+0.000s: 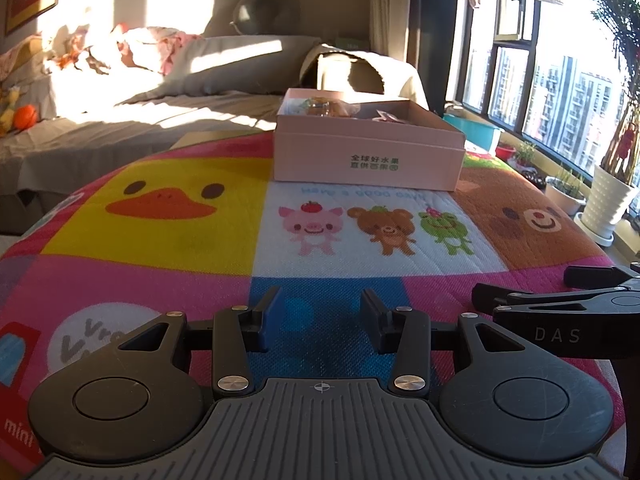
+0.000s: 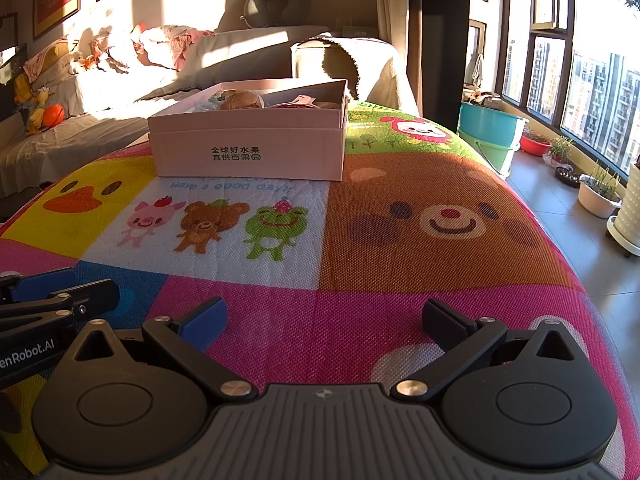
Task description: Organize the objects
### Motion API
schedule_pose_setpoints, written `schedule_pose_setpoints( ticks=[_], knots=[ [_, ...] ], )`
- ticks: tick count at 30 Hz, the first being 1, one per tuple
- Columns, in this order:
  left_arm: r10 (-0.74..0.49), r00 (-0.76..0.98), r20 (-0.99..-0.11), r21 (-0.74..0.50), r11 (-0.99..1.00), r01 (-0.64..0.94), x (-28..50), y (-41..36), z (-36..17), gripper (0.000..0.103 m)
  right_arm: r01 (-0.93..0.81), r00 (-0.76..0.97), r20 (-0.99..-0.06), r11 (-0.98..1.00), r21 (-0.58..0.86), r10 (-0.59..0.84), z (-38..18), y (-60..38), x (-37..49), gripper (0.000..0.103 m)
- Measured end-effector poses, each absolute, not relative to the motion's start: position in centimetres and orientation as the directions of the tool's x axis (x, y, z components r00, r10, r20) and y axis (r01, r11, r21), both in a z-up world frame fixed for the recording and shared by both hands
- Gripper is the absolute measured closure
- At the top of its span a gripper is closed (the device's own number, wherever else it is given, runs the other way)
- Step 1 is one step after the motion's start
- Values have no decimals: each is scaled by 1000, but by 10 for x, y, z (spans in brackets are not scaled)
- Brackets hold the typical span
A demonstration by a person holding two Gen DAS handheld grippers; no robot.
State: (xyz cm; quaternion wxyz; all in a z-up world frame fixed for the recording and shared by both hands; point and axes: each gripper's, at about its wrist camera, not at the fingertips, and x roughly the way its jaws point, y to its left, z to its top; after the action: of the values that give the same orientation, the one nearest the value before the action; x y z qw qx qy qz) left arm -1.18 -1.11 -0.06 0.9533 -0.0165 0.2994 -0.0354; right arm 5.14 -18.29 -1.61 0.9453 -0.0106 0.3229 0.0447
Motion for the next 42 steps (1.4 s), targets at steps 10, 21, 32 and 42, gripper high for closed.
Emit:
schedule_pose_setpoints(
  ticks=[10, 21, 32, 42],
  knots=[
    [-83, 814, -575, -6, 995, 97, -13, -15, 0, 57, -91, 787, -611, 996, 9, 78, -16, -183, 52, 0],
    [-54, 817, -574, 16, 997, 77, -13, -18, 0, 54, -91, 787, -611, 996, 9, 78, -16, -183, 52, 0],
    [-59, 817, -574, 1, 997, 73, -14, -16, 0, 55, -91, 788, -611, 996, 9, 78, -16, -183, 52, 0],
    [-92, 821, -564, -71, 995, 63, -15, -6, 0, 55, -91, 788, -611, 996, 9, 78, -16, -183, 52, 0]
  ],
)
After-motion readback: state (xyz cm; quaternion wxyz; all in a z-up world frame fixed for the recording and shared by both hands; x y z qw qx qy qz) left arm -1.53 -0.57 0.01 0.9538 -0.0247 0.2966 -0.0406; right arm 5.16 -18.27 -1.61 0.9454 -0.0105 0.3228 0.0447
